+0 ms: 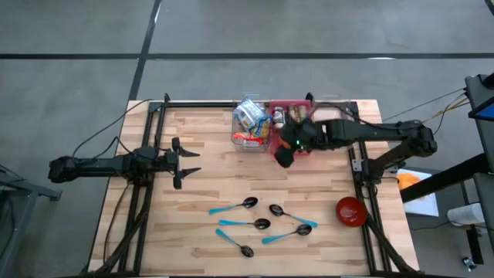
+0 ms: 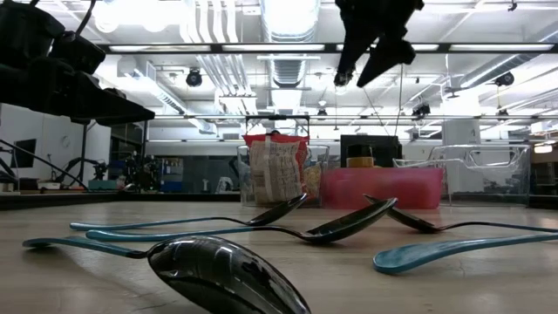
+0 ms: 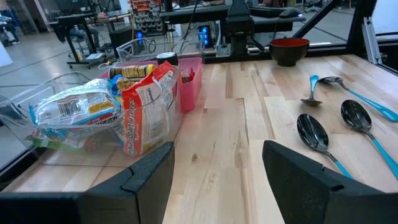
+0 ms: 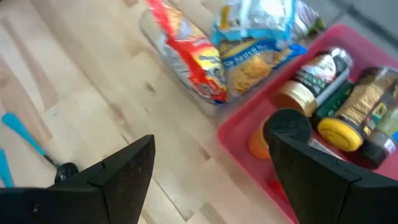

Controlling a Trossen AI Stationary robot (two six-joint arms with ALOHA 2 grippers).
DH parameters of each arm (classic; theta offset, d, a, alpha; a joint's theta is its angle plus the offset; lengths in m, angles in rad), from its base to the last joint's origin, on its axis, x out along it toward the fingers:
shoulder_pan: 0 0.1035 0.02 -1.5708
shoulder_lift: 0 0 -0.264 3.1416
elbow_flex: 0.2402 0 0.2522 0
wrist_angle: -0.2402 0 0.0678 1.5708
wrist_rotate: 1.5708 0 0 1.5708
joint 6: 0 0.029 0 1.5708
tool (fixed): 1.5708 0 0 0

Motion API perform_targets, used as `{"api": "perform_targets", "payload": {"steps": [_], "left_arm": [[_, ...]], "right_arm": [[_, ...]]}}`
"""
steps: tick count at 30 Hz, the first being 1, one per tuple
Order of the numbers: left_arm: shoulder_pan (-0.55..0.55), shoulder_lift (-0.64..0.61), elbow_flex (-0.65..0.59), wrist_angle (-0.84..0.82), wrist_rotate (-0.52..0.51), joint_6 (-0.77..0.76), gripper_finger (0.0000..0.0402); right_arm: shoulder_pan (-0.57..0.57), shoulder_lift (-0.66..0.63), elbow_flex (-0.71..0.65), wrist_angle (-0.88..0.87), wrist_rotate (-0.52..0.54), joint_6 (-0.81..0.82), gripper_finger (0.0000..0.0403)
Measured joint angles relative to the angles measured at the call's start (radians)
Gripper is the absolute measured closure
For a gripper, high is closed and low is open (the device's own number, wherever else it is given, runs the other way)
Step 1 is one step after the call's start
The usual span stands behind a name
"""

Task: Pick & Place Food Item
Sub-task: Put the blue spoon into the right transparent bin

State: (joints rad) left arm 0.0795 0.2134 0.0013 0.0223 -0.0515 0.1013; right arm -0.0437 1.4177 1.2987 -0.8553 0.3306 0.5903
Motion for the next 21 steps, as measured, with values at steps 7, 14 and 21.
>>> {"api": "perform_targets", "payload": {"steps": [7, 14, 21], "left_arm": [[0.0, 0.0, 0.0, 0.0, 0.0, 0.0, 0.0158], [0.0, 0.0, 0.0, 0.0, 0.0, 0.0, 0.0158], [0.0, 0.002, 0.0, 0.0, 0.0, 0.001, 0.0158]], "right_arm": [[0.158, 0.018, -0.032, 0.075, 0.122, 0.0, 0.009], [0.237, 0.05, -0.094, 0.127, 0.14, 0.062, 0.009], [0.298, 0.072, -0.151, 0.131, -0.015, 0.065, 0.009]]}}
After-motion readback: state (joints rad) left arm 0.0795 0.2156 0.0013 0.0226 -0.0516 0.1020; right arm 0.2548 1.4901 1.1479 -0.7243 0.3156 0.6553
